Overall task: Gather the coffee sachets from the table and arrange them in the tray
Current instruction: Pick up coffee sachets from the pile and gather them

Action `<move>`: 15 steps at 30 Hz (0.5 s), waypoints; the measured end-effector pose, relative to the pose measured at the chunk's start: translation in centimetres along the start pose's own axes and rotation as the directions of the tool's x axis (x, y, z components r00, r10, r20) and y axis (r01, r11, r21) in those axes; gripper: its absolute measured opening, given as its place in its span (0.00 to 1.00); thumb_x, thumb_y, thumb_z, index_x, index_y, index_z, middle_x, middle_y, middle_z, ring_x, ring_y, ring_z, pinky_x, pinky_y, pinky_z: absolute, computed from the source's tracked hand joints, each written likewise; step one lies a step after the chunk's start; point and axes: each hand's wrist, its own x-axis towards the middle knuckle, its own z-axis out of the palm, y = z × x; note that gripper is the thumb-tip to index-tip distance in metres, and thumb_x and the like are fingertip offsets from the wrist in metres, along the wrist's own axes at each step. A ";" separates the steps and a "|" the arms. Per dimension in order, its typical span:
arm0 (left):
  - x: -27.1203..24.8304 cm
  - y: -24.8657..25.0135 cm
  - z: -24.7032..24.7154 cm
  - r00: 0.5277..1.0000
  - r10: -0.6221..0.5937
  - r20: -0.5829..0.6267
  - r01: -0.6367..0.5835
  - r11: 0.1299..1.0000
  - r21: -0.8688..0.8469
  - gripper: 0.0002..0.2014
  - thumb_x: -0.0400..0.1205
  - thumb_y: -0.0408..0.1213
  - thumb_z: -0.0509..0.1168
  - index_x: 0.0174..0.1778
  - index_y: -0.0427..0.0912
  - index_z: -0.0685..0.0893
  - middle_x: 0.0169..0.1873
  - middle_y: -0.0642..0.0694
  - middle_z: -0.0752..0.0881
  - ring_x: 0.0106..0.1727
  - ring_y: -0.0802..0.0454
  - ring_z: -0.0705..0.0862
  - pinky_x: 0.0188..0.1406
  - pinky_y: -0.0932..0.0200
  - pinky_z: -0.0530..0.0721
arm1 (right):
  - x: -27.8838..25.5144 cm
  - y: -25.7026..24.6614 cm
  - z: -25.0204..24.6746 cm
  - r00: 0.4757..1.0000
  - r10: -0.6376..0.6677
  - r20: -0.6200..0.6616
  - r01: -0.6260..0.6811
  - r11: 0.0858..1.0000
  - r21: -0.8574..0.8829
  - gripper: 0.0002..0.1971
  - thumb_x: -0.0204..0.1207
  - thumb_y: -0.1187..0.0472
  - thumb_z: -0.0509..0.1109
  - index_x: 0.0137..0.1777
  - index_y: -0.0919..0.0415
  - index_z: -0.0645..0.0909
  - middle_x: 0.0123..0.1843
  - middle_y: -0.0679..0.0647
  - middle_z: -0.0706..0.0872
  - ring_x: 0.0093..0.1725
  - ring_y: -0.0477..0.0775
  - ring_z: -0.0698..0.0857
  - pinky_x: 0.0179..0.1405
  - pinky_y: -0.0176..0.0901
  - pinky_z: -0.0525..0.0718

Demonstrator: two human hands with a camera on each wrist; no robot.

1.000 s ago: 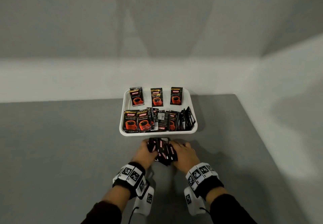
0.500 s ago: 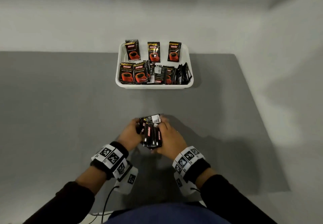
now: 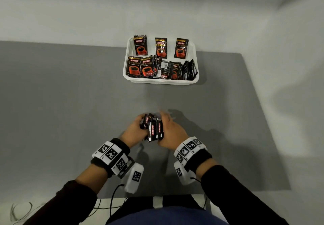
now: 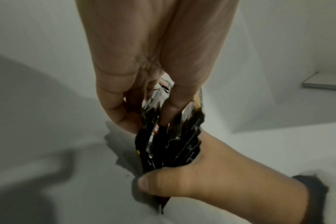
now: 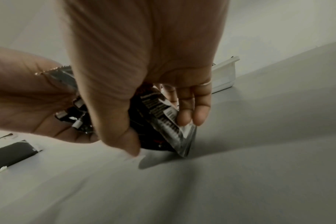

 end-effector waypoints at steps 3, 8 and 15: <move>-0.4 0.6 0.1 0.999 0.030 0.021 -0.029 0.999 -0.030 0.27 0.76 0.21 0.66 0.71 0.36 0.69 0.38 0.52 0.82 0.33 0.66 0.81 0.28 0.79 0.78 | 0.1 -0.4 -0.1 1.000 0.006 0.029 -0.006 1.000 0.028 0.50 0.54 0.53 0.84 0.75 0.58 0.61 0.70 0.56 0.70 0.60 0.58 0.80 0.58 0.54 0.83; -0.4 2.6 0.1 0.999 -0.024 0.043 0.032 0.983 -0.180 0.23 0.79 0.31 0.66 0.71 0.40 0.71 0.41 0.47 0.84 0.39 0.58 0.84 0.40 0.69 0.82 | 0.3 0.3 -0.2 0.988 0.146 -0.052 -0.122 0.937 0.328 0.32 0.57 0.54 0.83 0.60 0.51 0.71 0.51 0.43 0.82 0.49 0.44 0.84 0.45 0.30 0.77; -0.8 3.6 1.2 0.990 0.126 0.065 -0.133 0.984 0.120 0.43 0.64 0.59 0.75 0.73 0.49 0.67 0.57 0.50 0.76 0.56 0.55 0.80 0.58 0.60 0.80 | -0.1 1.9 1.5 0.969 0.141 -0.204 0.007 0.808 0.588 0.30 0.59 0.63 0.81 0.61 0.50 0.77 0.57 0.57 0.79 0.58 0.55 0.79 0.54 0.32 0.79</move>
